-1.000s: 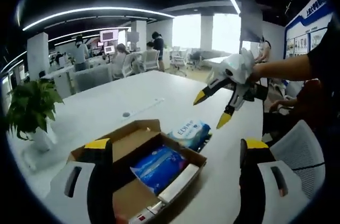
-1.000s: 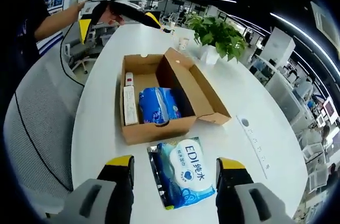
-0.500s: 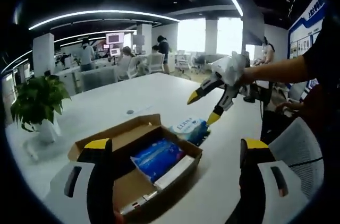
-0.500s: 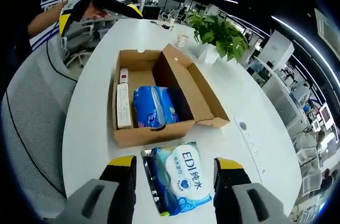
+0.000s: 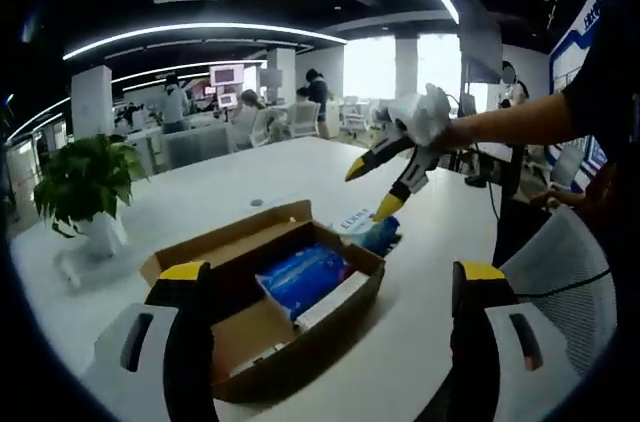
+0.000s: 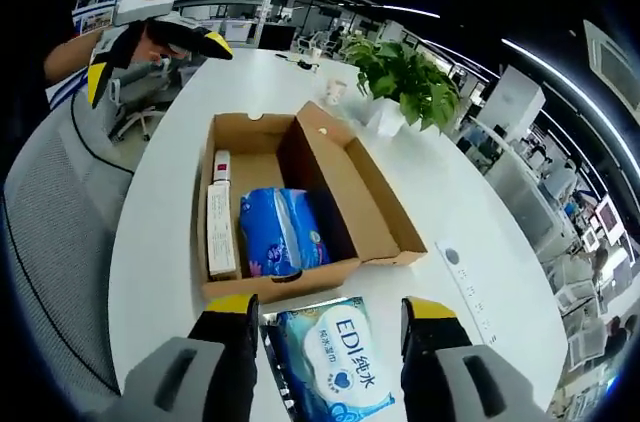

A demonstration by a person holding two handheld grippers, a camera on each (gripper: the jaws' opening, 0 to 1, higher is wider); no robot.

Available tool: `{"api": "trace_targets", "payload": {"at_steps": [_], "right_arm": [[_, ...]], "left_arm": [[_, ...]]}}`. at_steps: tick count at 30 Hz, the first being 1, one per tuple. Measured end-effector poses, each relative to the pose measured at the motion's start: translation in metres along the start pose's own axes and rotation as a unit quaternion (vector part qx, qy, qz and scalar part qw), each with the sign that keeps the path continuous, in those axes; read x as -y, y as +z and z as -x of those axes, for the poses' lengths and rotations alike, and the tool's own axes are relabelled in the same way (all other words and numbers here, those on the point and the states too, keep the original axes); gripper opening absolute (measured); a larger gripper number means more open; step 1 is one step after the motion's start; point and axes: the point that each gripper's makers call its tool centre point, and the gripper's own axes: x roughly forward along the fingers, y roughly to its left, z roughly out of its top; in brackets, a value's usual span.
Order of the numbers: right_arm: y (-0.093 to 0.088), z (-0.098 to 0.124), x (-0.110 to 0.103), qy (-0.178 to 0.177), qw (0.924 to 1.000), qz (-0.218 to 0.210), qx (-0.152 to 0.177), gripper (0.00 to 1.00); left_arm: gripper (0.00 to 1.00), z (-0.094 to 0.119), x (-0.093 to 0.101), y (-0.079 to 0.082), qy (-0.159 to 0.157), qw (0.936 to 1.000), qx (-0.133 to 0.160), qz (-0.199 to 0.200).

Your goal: Operate the shoe box by opening the lid, removing the specified soft item, and placing it in the target area until the item is outside and the box remains undamaged.

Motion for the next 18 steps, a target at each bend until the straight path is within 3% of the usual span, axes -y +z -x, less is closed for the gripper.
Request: {"api": "trace_targets", "payload": {"at_steps": [8, 18], "right_arm": [[0.012, -0.009, 0.001, -0.008, 0.9999, 0.008, 0.007, 0.52], [0.031, -0.032, -0.007, -0.001, 0.9997, 0.018, 0.018, 0.45]], "left_arm": [[0.99, 0.011, 0.003, -0.012, 0.004, 0.9999, 0.008, 0.009], [0.99, 0.030, 0.001, -0.022, 0.031, 0.9993, 0.022, 0.006]]}}
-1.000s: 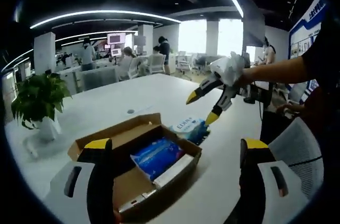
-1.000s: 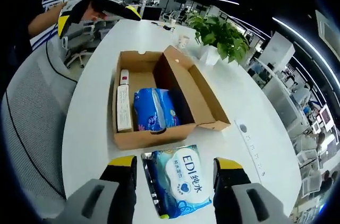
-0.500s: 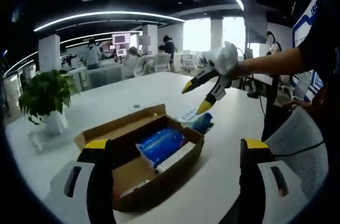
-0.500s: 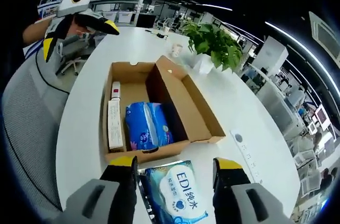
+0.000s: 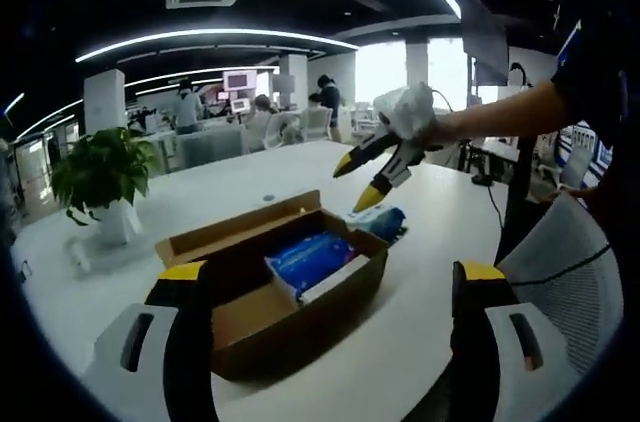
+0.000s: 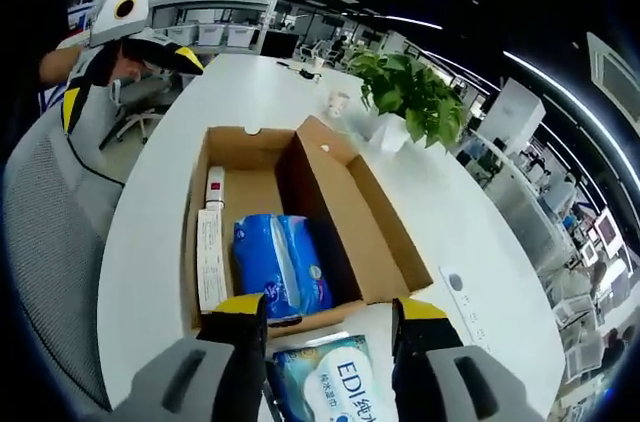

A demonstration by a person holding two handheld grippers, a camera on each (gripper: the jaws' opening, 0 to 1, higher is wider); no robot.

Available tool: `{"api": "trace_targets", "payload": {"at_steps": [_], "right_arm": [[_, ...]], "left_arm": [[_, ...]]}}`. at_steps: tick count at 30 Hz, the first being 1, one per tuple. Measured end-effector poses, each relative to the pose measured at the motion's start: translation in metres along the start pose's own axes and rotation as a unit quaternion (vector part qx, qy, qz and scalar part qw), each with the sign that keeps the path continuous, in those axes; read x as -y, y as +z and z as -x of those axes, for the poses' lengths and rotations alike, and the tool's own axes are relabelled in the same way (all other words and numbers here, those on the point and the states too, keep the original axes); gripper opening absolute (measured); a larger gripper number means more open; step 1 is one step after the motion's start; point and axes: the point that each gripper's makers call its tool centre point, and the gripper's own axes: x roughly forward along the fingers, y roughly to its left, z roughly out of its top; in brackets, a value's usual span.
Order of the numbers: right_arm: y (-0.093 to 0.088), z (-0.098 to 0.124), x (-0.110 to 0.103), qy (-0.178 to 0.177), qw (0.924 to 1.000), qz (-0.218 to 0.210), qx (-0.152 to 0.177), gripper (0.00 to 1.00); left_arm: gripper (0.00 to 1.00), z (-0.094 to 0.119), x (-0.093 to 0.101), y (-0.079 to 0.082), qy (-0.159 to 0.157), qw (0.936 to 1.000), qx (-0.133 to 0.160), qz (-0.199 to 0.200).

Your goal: Operate the shoe box by opening the lid, removing the specified soft item, and placing it in the target area until the item is outside and the box remains undamaged.

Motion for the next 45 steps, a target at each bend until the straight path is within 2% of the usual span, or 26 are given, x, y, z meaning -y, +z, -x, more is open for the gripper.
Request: {"api": "trace_targets", "payload": {"at_steps": [4, 7, 11, 18, 23, 26, 29, 32, 36, 38, 42, 45], "right_arm": [[0.006, -0.012, -0.010, 0.016, 0.9998, 0.009, 0.001, 0.43], [0.010, -0.021, -0.015, 0.021, 0.9997, 0.015, 0.004, 0.40], [0.011, -0.034, -0.017, 0.022, 0.9996, 0.020, 0.001, 0.38], [0.012, -0.051, -0.017, 0.018, 0.9996, 0.022, 0.000, 0.30], [0.011, -0.063, -0.021, 0.020, 0.9990, 0.040, -0.009, 0.25], [0.012, -0.070, -0.021, 0.015, 0.9986, 0.049, -0.011, 0.24], [0.010, -0.077, -0.023, 0.010, 0.9980, 0.060, -0.019, 0.21], [0.007, -0.083, -0.028, 0.016, 0.9973, 0.066, -0.026, 0.20], [0.004, -0.091, -0.026, 0.008, 0.9966, 0.075, -0.034, 0.15], [0.003, -0.094, -0.026, 0.006, 0.9971, 0.066, -0.037, 0.13], [-0.003, -0.103, -0.025, 0.005, 0.9964, 0.069, -0.049, 0.13], [-0.003, -0.107, -0.022, -0.001, 0.9959, 0.073, -0.053, 0.08]], "left_arm": [[0.99, 0.004, 0.002, -0.005, 0.006, 0.9999, 0.000, 0.008], [0.99, 0.007, 0.005, -0.012, 0.009, 0.9999, -0.009, -0.003], [0.99, 0.011, 0.009, -0.018, 0.007, 0.9999, -0.007, 0.006], [0.99, 0.014, 0.011, -0.020, 0.015, 0.9999, -0.001, 0.008], [0.99, 0.017, 0.013, -0.024, 0.018, 0.9998, -0.002, 0.005], [0.99, 0.019, 0.013, -0.025, 0.032, 0.9993, 0.010, 0.015], [0.99, 0.019, 0.008, -0.027, 0.035, 0.9993, 0.002, 0.012], [0.99, 0.023, 0.006, -0.023, 0.037, 0.9991, 0.011, 0.017], [0.99, 0.026, 0.009, -0.029, 0.043, 0.9989, 0.001, 0.016], [0.99, 0.026, 0.010, -0.032, 0.046, 0.9988, 0.000, 0.020], [0.99, 0.025, 0.011, -0.033, 0.043, 0.9990, 0.001, 0.014], [0.99, 0.024, 0.012, -0.034, 0.038, 0.9992, 0.000, 0.016]]}}
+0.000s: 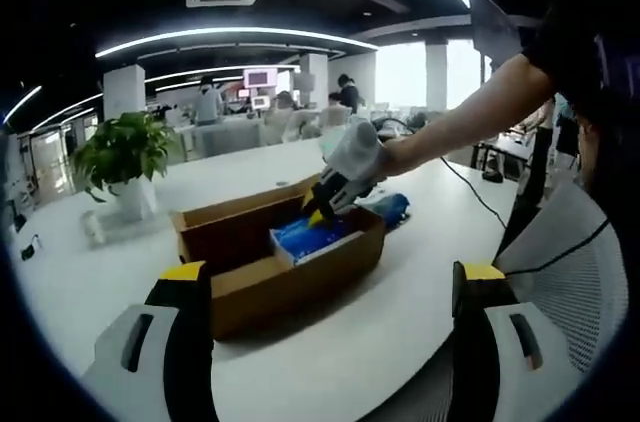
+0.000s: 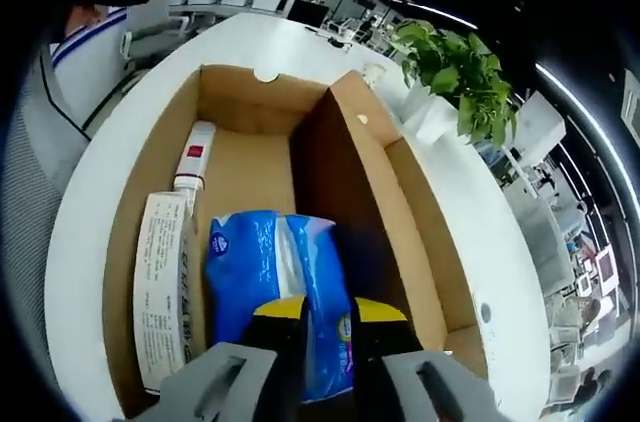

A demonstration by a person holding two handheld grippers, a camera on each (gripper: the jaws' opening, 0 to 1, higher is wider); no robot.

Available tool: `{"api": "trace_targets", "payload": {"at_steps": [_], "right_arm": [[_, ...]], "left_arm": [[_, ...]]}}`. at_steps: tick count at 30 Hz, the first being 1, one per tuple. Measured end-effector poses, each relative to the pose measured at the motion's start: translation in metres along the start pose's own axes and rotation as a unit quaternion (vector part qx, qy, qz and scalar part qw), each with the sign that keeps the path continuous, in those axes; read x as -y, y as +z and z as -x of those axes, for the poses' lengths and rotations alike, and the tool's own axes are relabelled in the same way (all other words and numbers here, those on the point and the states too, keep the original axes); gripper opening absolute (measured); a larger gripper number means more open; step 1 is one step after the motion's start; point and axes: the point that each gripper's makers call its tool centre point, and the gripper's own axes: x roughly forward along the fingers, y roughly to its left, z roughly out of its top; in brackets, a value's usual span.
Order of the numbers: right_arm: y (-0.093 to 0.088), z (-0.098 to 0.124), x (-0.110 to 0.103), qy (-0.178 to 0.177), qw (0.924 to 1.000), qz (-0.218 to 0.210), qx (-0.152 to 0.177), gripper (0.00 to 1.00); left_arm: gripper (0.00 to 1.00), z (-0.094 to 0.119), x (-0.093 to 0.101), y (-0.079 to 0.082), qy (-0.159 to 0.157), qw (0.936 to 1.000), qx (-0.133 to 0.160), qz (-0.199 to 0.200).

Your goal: Operate the shoe box by opening the lid, removing the specified soft item, and placing it in the target area until the item is outside and the box remains undamaged.

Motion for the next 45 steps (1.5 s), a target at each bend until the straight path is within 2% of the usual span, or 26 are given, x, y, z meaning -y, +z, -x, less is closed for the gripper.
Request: {"api": "trace_targets", "payload": {"at_steps": [4, 5, 10, 15, 28, 39, 45], "right_arm": [[-0.003, -0.005, 0.004, -0.007, 0.9999, 0.000, -0.012, 0.05], [-0.003, -0.005, 0.004, -0.008, 0.9998, -0.001, -0.017, 0.00], [-0.002, -0.004, 0.003, -0.014, 0.9992, 0.029, -0.023, 0.00], [0.000, 0.000, 0.005, -0.017, 0.9990, 0.035, -0.020, 0.00], [0.023, 0.023, 0.005, -0.031, 0.9992, 0.023, 0.013, 0.00], [0.046, 0.045, 0.013, -0.049, 0.9977, 0.023, 0.041, 0.00], [0.063, 0.063, 0.021, -0.058, 0.9960, 0.020, 0.066, 0.00]], "left_arm": [[0.99, 0.000, -0.002, 0.000, 0.002, 1.0000, 0.002, 0.005], [0.99, 0.000, -0.003, 0.000, 0.002, 1.0000, 0.003, 0.006], [0.99, -0.001, 0.000, 0.001, 0.003, 1.0000, 0.000, -0.001], [0.99, 0.000, -0.002, 0.001, 0.002, 0.9999, 0.006, 0.013], [0.99, -0.002, 0.002, -0.003, -0.006, 1.0000, -0.005, -0.003], [0.99, -0.002, 0.006, -0.003, -0.010, 0.9999, -0.006, -0.004], [0.99, -0.003, 0.008, -0.003, -0.014, 0.9998, -0.009, -0.006]]}}
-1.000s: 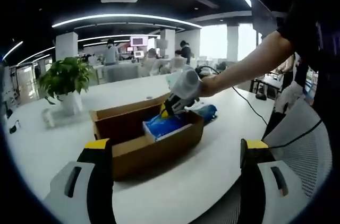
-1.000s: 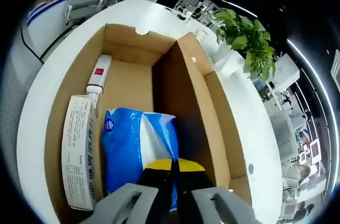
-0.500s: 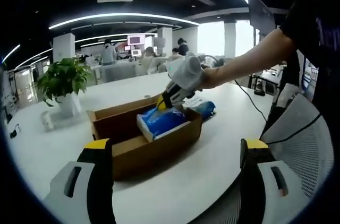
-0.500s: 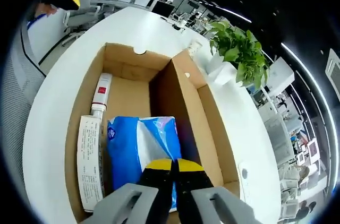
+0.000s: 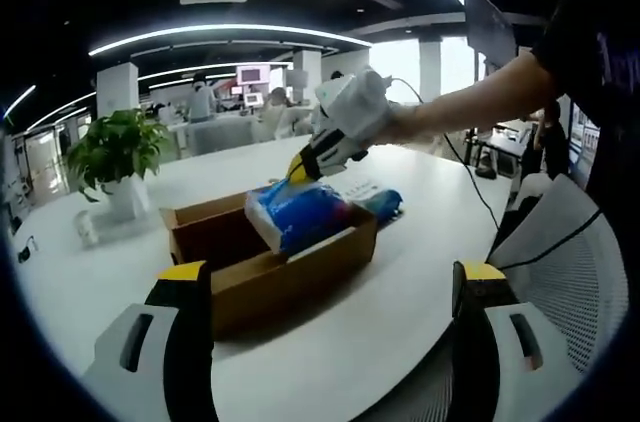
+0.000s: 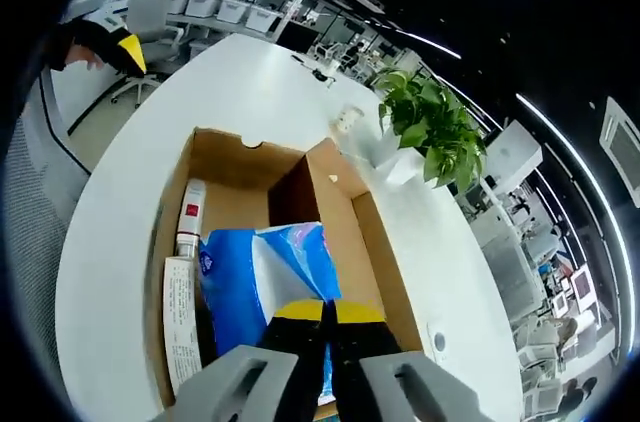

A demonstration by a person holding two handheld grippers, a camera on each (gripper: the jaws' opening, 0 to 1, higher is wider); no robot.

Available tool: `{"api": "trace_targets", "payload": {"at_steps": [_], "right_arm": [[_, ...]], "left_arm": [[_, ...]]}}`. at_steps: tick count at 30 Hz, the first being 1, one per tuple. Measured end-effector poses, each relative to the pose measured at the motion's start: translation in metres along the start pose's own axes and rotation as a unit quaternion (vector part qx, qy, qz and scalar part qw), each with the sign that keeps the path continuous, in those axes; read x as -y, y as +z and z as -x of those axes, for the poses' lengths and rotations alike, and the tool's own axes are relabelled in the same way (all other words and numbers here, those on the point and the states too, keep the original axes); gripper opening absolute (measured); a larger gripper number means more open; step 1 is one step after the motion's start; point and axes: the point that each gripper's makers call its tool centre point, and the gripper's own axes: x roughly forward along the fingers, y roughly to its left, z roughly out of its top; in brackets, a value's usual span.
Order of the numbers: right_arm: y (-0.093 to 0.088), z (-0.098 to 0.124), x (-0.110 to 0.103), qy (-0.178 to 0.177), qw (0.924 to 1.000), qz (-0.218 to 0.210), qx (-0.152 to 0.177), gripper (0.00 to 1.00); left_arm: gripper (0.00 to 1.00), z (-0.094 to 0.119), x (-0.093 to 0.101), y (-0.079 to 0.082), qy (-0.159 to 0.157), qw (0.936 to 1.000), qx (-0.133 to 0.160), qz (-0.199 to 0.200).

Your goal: Operate the shoe box by opening the lid, removing the specified soft item, and placing it in the target area until the item is outside and the box remains undamaged.

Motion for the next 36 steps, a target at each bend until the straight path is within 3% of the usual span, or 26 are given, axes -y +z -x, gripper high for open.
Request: {"api": "trace_targets", "payload": {"at_steps": [12, 36], "right_arm": [[0.029, 0.032, 0.018, -0.014, 0.9994, -0.001, 0.031, 0.00], [0.036, 0.047, 0.022, -0.029, 0.9988, 0.019, 0.036, 0.00]], "left_arm": [[0.99, -0.001, 0.004, -0.002, -0.006, 0.9999, -0.006, -0.009], [0.99, 0.000, 0.004, -0.003, -0.006, 0.9999, -0.006, -0.010]]}}
